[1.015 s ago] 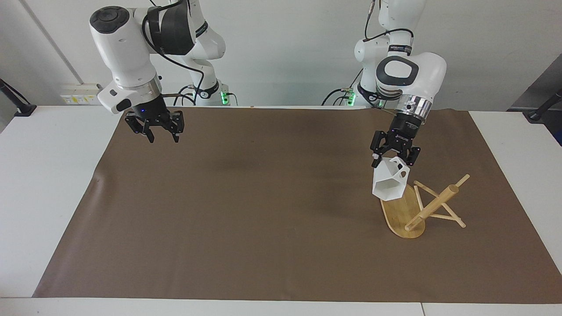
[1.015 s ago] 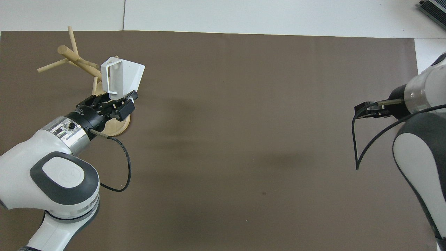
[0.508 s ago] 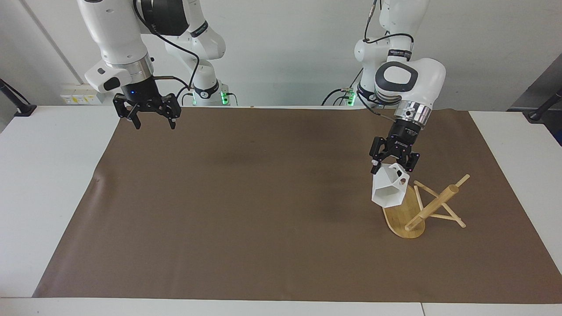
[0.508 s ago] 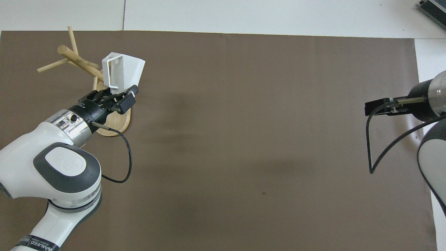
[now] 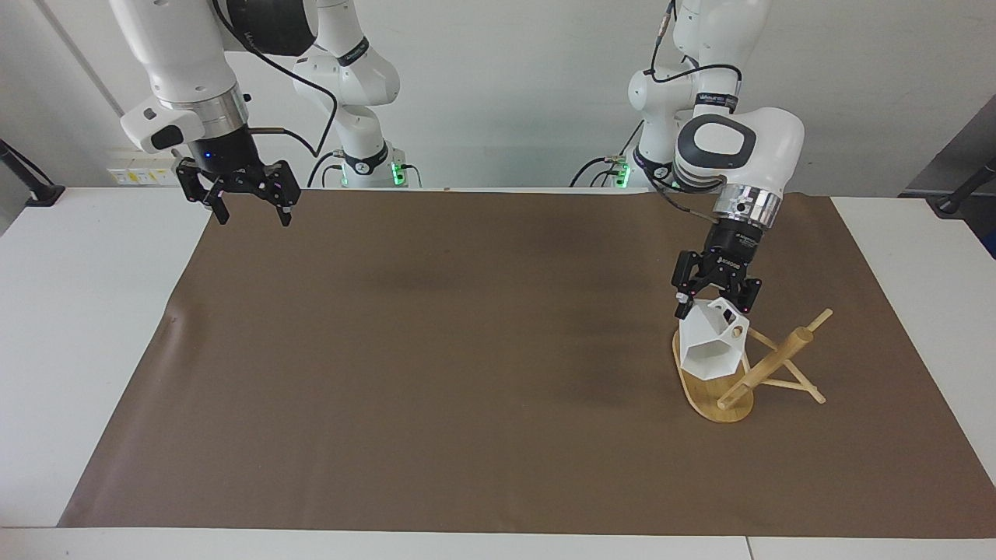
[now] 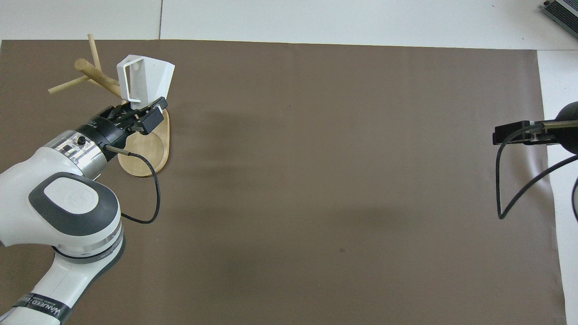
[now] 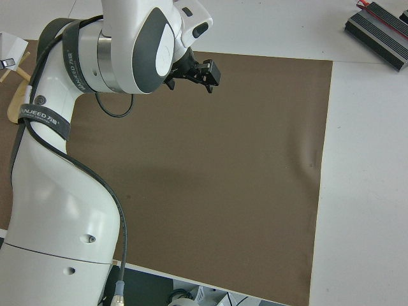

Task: Hang cup on rack
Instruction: 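Move the cup with the left gripper onto a mug tree peg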

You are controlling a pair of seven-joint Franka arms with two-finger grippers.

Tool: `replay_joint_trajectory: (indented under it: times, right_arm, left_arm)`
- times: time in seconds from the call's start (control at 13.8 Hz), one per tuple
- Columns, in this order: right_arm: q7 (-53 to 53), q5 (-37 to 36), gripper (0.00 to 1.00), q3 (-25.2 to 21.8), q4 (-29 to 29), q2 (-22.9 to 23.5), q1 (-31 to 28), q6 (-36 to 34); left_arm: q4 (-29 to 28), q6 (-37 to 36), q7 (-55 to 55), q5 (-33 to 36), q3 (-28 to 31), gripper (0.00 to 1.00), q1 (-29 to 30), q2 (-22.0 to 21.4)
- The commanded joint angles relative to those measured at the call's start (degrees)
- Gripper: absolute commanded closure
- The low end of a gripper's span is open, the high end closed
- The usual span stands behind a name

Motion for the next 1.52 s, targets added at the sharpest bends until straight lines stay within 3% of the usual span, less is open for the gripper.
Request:
replay_joint_trajectory:
  times: [0.0,0.29,0.65,1.45]
  right_arm:
    - [1.20,1.30,0.00,-1.16,0.79,0.21,-0.10,-0.25]
    - [1.39,1.49,0.00,-1.35,0.88,0.21,-0.02,-1.29]
    - [1.48,1.40,0.00,-1.17,10.80,3.98,-0.10,-11.31]
    - [1.65,1.40,0.00,-2.14,8.18,3.11,-0.02,-8.52]
  left_arm:
    - [1.33,0.78,0.09,0.40,0.18,1.00,0.41,1.32]
    - [1.59,0.96,0.09,0.40,0.18,1.00,0.41,2.37]
    - [2.03,1.57,0.36,0.40,0.18,1.00,0.50,3.16]
    - [1.68,1.84,1.75,0.40,0.36,1.00,1.38,3.52]
